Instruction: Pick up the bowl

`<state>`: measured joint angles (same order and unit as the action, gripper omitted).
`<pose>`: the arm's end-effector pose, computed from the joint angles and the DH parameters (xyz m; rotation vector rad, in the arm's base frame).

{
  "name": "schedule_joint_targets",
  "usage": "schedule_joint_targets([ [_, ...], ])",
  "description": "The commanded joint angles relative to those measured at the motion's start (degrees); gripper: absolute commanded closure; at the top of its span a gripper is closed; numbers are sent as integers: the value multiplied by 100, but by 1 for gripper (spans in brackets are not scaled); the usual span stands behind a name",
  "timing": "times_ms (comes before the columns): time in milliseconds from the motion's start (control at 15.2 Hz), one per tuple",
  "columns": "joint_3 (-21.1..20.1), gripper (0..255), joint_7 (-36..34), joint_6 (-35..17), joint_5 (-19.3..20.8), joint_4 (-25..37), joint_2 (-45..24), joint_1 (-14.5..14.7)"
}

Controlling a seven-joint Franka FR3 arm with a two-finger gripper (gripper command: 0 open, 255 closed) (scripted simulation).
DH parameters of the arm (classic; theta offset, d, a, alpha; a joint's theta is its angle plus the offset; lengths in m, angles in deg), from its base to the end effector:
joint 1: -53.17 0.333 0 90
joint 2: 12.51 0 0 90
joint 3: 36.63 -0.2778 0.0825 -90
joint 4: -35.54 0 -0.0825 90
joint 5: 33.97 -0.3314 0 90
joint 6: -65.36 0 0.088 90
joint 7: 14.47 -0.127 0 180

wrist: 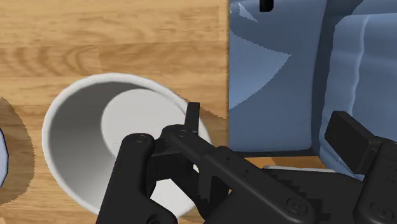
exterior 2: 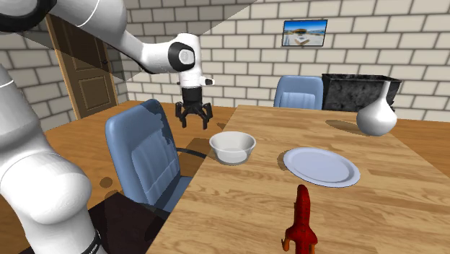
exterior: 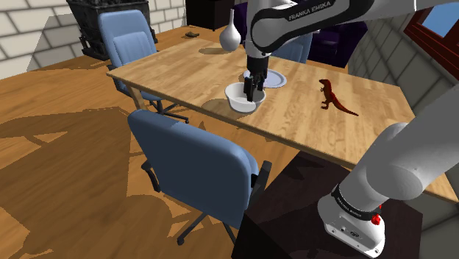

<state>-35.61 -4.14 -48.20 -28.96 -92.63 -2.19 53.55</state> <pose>0.4412 -0.0121 0.4062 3.0544 0.3180 -0.1255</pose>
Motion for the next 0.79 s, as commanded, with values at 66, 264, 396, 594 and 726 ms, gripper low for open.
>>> schedule_joint_targets([
  [66,15,0,86,-344,129,412,-602,-20],
  [264,25,0,152,-626,253,863,-1192,-33],
  [396,30,0,180,-733,307,1085,-1455,-36],
  [594,34,0,151,-948,323,965,-1553,-38],
  [726,37,0,131,-1092,335,892,-1624,-40],
])
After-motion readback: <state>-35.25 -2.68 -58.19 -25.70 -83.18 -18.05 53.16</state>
